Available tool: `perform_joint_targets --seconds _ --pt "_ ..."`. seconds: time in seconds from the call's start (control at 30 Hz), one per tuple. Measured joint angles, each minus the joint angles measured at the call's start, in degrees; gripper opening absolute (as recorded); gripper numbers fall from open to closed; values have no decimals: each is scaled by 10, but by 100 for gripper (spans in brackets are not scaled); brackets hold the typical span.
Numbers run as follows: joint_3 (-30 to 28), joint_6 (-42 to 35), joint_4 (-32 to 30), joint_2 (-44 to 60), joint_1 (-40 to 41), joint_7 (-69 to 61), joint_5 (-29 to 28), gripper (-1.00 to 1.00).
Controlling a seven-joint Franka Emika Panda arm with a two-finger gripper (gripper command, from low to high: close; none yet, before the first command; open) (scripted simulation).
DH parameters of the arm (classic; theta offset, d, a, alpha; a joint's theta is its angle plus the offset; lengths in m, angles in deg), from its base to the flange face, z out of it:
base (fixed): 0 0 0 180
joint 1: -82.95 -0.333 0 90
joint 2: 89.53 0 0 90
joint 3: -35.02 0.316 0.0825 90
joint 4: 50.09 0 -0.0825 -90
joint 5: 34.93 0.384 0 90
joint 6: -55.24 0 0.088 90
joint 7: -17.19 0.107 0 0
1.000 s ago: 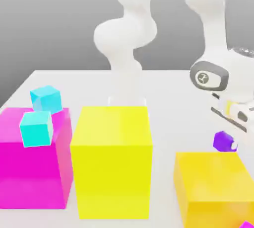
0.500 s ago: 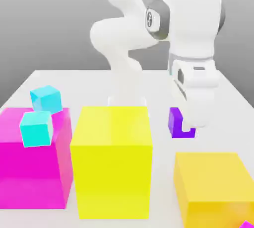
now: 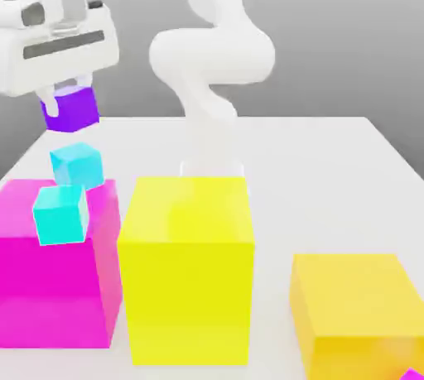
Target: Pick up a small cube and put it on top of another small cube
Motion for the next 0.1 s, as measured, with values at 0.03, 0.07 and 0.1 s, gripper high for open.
perform_joint_targets --seconds 0.03,0.07,0.1 --pt "0 0 0 0 0 0 0 100" --pt "0 0 0 0 0 0 0 100" --pt "0 0 0 0 0 0 0 100"
